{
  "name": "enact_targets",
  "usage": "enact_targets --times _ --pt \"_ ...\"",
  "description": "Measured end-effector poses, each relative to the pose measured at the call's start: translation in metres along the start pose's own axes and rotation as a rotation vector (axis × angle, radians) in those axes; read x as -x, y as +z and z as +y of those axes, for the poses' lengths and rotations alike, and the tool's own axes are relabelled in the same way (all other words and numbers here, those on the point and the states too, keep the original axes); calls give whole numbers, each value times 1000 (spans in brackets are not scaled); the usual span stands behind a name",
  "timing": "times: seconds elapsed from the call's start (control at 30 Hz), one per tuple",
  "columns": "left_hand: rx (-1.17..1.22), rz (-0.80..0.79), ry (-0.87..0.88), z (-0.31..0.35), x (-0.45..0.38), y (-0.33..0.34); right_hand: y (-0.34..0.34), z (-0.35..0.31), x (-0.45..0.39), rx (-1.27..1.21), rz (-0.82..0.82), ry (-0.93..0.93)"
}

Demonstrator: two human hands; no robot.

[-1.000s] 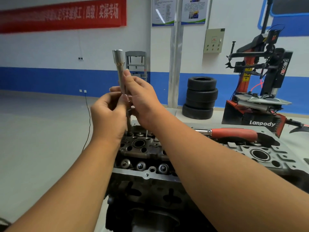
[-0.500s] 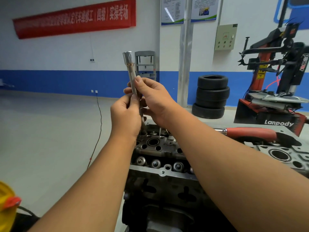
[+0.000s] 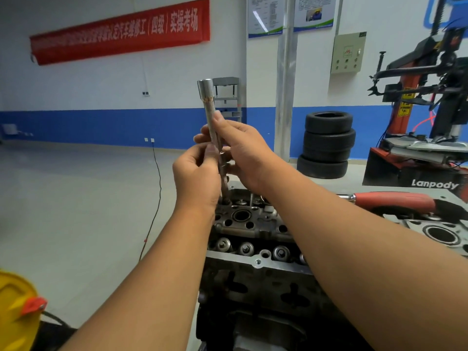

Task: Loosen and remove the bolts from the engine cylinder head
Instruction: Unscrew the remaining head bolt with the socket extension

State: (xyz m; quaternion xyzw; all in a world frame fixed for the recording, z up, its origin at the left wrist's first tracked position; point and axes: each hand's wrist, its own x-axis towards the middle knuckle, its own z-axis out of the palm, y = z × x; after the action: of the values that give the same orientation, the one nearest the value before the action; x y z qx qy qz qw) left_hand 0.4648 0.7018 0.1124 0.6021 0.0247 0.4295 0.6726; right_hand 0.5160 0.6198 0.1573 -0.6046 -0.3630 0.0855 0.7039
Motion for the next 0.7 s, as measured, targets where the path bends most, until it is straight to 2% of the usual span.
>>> enact_targets --times 0.13,0.33,0.57,0.7 --pt "18 1 56 -1 1 0 0 4 1 -46 20 -54" --pt "27 -90 -68 2 2 3 1 0 2 1 44 16" --pt "11 10 37 -1 0 -2 5 3 3 -35 31 -37" --pt "85 -65 -44 -1 0 -1 4 -1 2 8 34 -25"
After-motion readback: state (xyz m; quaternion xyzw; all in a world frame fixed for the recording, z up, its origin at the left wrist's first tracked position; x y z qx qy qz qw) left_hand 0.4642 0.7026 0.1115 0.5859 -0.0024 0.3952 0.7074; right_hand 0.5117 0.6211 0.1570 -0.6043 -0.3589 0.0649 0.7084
